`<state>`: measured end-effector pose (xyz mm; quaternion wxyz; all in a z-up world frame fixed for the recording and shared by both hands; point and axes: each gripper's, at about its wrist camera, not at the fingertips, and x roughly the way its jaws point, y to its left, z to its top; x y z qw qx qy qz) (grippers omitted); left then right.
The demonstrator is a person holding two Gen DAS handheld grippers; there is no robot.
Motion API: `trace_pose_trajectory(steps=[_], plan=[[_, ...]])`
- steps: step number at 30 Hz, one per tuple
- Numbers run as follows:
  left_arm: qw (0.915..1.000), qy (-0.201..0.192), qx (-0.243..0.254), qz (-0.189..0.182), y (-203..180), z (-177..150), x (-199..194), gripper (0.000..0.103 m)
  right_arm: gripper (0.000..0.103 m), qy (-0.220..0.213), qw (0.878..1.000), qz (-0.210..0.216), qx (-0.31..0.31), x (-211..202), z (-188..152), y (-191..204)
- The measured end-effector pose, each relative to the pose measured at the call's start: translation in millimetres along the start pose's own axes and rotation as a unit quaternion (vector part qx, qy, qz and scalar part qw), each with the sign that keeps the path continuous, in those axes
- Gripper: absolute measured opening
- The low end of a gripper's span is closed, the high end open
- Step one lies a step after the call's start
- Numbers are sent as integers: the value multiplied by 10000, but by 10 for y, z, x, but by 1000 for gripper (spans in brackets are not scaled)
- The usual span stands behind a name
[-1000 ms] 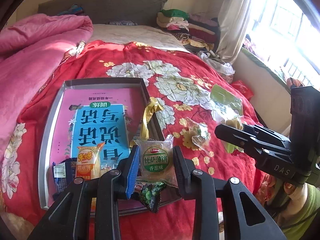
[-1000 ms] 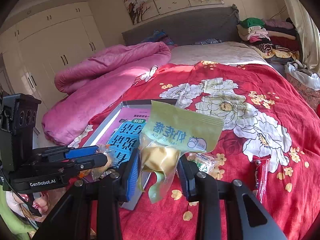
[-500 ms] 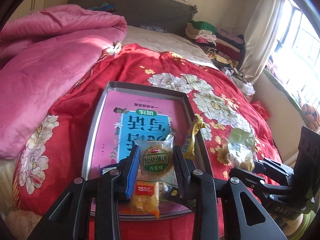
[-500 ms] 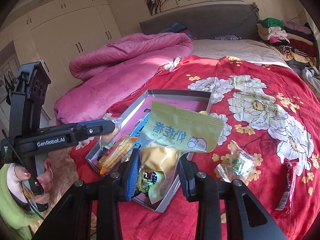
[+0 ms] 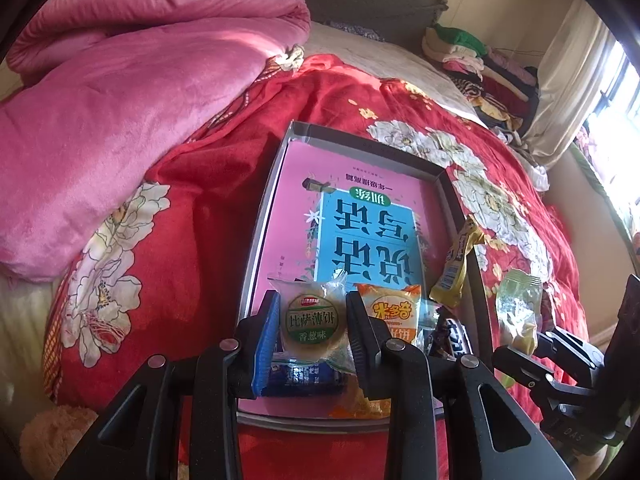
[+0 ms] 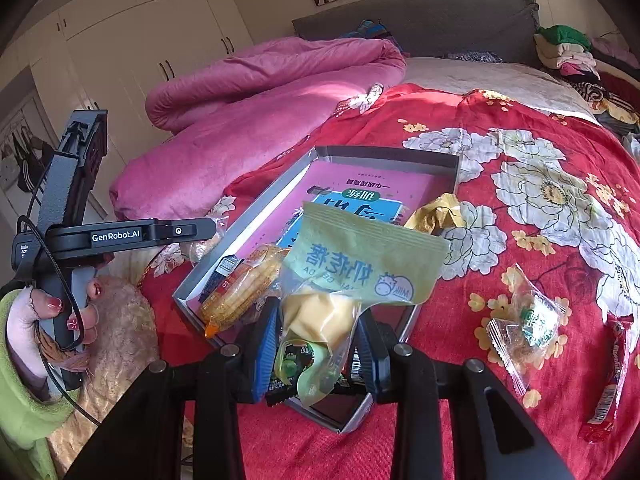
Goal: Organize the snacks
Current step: 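Carry the pastry with the left gripper while the right carries the green bag over the tray, then lower the pastry onto the tray and open the left gripper while the right releases the green bag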
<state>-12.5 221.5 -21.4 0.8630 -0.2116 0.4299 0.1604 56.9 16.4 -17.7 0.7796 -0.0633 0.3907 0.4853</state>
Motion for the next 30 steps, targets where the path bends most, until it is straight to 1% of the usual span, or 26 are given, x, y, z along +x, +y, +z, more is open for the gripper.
trace_pose_trajectory(steps=[6, 13, 17, 30], plan=[[9998, 155, 137, 19, -58, -41, 94, 34, 36, 92, 10000, 8, 29, 85, -6, -10], [9993, 252, 258, 93, -117, -62, 179, 34, 37, 214, 9997, -12, 78, 186, -8, -39], [9992, 267, 294, 97, -139, -59, 204, 34, 37, 281, 9995, 53, 106, 227, -25, -43], [9989, 326, 317, 127, -149, -73, 241, 34, 38, 216, 9995, 49, 242, 148, -33, -111]])
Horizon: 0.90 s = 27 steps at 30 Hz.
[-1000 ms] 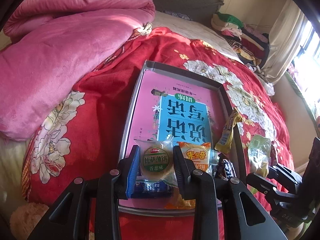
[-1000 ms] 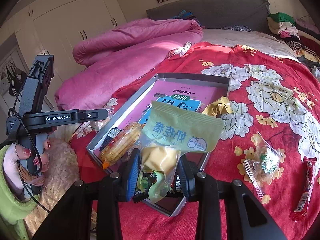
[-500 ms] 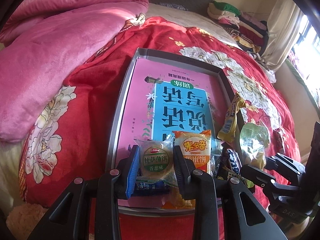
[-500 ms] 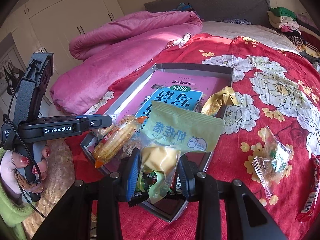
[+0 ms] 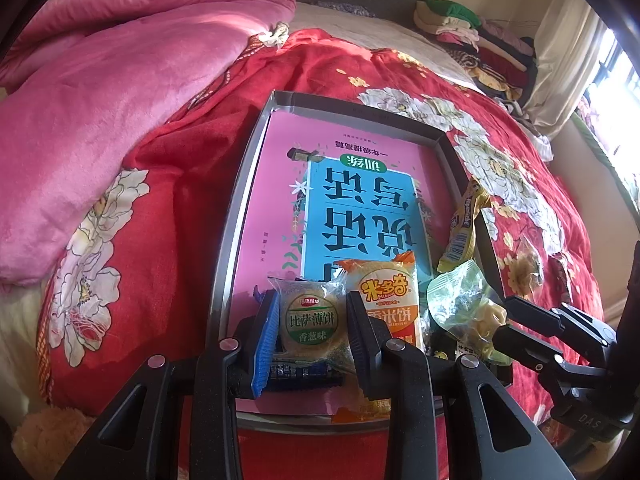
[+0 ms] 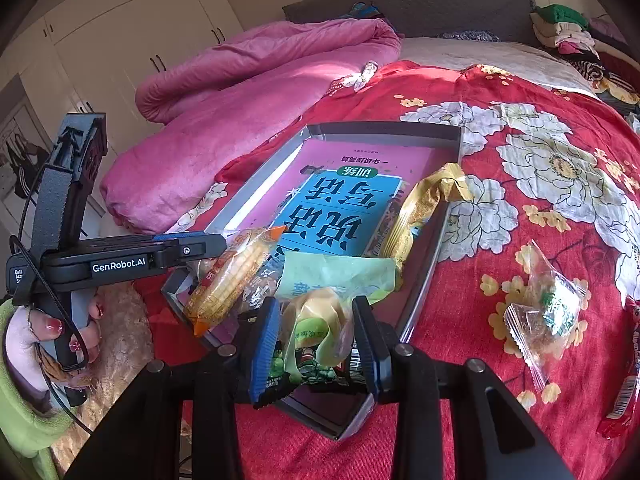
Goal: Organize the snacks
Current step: 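Lower the pastry onto the tray and open the left gripper while the right releases the green bag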
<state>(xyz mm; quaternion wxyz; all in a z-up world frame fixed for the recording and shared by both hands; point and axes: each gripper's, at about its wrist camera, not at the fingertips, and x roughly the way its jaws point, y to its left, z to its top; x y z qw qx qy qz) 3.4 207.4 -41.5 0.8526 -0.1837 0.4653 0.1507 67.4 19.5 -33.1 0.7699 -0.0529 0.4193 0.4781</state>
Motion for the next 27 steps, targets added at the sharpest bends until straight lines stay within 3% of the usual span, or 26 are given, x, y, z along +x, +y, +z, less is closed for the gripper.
trace_pose_trajectory(steps=[12, 27], plan=[[9999, 38, -74, -61, 13, 13, -2, 35, 45, -315, 9991, -165, 219, -260, 19, -148], [9994, -251, -136, -200, 20, 49, -132, 55, 50, -593, 9951, -579, 534, -516, 6, -417]])
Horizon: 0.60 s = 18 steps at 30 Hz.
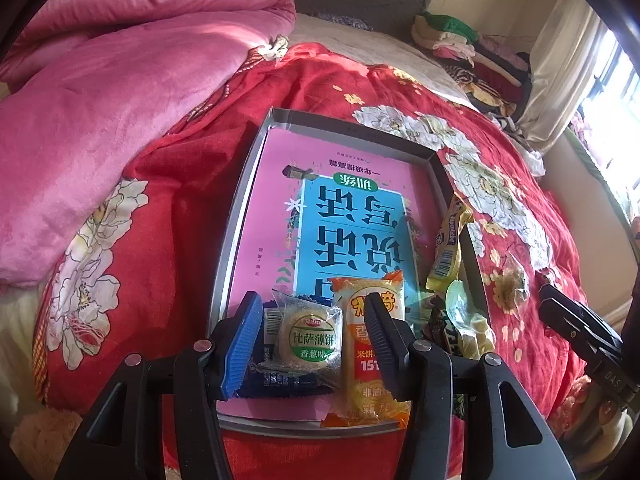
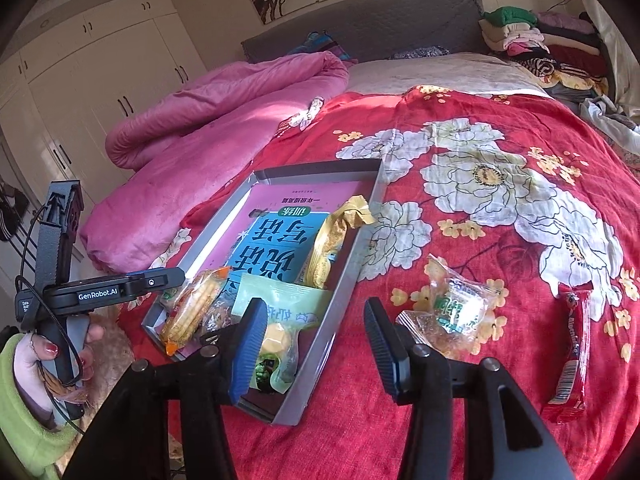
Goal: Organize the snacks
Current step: 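Lower the pastry onto the tray and open the left gripper while the right releases the green bag, then grasp the clear biscuit pack with the left gripper while the right grasps the red stick-snack bag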
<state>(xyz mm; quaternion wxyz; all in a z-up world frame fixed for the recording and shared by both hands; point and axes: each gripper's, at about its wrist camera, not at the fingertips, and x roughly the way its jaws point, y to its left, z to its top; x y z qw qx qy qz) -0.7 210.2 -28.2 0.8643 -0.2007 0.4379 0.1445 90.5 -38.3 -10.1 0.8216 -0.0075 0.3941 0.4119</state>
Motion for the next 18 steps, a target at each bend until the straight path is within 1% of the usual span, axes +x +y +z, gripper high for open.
trace_pose_trajectory(steps=[4, 8, 10, 12, 16, 18], plan=[[9999, -148, -4, -67, -8, 19, -59, 62, 50, -126, 9995, -276, -115, -113, 19, -47], [9994, -324, 39, -151, -39, 28, -129, 65, 51, -287, 9980, -537, -182, -241, 45, -134], [9990, -403, 97, -168, -67, 31, -163, 67, 55, -360, 9971, -647, -184, -300, 57, -183], [9984, -507, 147, -189, -99, 32, -209, 68, 56, -428, 9960, -763, -182, -354, 68, -230], [9963, -719, 156, -437, -149, 42, -317, 73, 57, -562, 9938, -955, -105, -472, 87, -351], [9957, -754, 163, -518, -193, 43, -354, 74, 57, -630, 9924, -1053, -40, -540, 93, -424]])
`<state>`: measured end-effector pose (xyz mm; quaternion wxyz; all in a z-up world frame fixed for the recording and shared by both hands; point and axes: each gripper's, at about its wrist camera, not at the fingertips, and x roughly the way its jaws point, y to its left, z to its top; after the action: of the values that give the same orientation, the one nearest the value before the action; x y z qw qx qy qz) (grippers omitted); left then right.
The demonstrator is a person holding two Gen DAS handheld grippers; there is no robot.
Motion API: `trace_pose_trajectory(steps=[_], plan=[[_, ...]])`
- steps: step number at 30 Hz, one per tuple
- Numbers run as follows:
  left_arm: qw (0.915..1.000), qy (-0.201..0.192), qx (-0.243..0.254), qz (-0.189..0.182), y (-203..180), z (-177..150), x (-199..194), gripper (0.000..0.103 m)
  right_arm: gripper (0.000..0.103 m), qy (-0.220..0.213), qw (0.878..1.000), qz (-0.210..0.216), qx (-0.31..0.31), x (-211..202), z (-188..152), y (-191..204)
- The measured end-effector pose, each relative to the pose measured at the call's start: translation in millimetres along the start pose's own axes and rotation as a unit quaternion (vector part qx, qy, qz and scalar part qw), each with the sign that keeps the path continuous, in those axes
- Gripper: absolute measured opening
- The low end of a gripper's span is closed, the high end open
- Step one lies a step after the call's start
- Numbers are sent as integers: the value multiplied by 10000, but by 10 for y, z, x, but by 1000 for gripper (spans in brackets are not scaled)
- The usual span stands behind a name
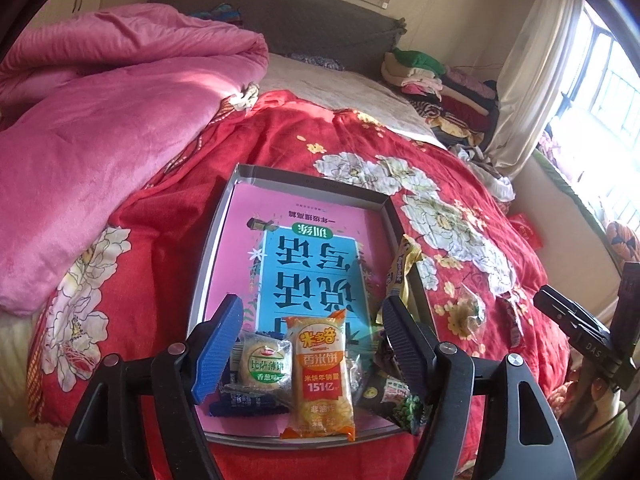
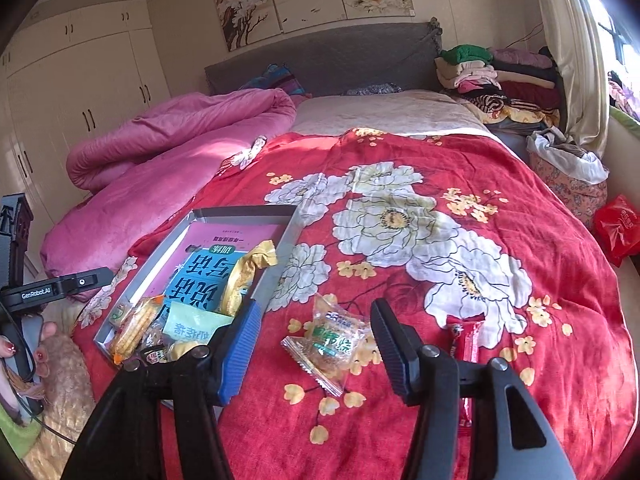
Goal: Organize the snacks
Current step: 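Grasp the clear biscuit pack with the left gripper while the right grasps the red stick-snack bag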
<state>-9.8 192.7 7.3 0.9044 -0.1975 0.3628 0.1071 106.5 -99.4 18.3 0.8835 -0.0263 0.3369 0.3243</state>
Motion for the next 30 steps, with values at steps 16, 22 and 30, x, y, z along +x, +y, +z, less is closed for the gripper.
trace_pose_trajectory(steps=[16, 22, 30], plan=[[9920, 485, 1034, -546, -1177, -54, 340, 75, 61, -82, 9952, -686, 692, -262, -94, -857], [9830, 815, 1546, -564, -1645, -162, 661, 75, 61, 513, 9943, -678, 649, 29, -211, -901], [9752, 1333, 1701, -486, -1928, -285, 1166, 75, 60, 1041, 9904, -679, 610, 425, -298, -960]])
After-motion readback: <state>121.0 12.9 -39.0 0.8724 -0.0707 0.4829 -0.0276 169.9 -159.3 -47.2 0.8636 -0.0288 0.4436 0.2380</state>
